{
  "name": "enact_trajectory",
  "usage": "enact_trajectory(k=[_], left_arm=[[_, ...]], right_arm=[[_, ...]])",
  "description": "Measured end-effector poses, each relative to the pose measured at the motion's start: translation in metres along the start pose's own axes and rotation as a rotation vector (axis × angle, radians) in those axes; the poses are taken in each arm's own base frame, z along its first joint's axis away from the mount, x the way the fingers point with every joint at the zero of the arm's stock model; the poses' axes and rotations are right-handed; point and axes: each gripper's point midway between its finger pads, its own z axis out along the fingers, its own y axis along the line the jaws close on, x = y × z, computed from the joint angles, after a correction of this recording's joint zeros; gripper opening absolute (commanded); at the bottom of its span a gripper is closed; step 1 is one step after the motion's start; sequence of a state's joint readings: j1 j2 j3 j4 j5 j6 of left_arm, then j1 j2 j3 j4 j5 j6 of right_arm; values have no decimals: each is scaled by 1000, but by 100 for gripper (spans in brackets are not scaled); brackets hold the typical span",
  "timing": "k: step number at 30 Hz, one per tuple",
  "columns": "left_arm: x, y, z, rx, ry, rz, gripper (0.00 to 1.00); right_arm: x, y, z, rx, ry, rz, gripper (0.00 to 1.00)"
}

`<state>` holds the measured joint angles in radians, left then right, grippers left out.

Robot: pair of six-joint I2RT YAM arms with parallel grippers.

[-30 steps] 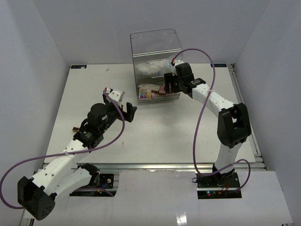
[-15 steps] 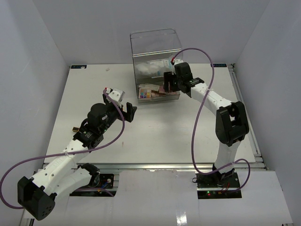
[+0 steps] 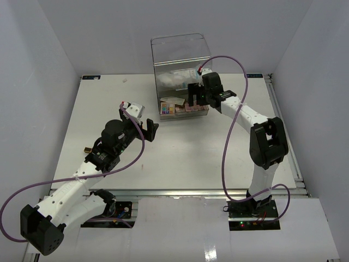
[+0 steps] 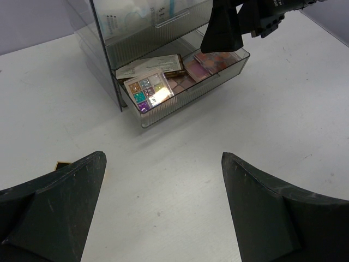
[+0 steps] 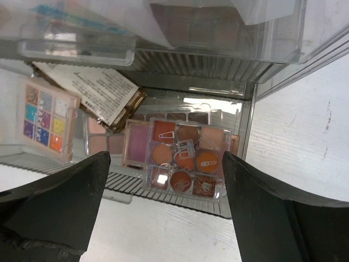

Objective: Organize the makeup

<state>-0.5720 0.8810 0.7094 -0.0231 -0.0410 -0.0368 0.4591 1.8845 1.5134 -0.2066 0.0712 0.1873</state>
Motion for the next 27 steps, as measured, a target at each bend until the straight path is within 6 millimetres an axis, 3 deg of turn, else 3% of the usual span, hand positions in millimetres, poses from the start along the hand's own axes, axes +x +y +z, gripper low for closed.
enact_trajectory(k=[5,9,11,16,20,24,27], left_arm=[[0,0,0,0,0,0,98],[0,0,0,0,0,0,98],[0,0,0,0,0,0,98],[0,0,0,0,-1,0,98],[-1,0,0,0,-2,0,98],[-2,0,-1,0,-7,0,98],[-3,0,-2,0,-9,0,98]], right_arm=[[-14,17,-21,-107,-31,-90,90],[-33,45,-59,-315,-100,-318,90],[-30,62,-80,-446,-131,-471,90],[10,91,-109,-757,-112,-760,90],[65,92,-104,-927,-15,-929,90],[114,83,-94,-988,79,-1079,90],[128,79,-89,-979,106,-1165,90]])
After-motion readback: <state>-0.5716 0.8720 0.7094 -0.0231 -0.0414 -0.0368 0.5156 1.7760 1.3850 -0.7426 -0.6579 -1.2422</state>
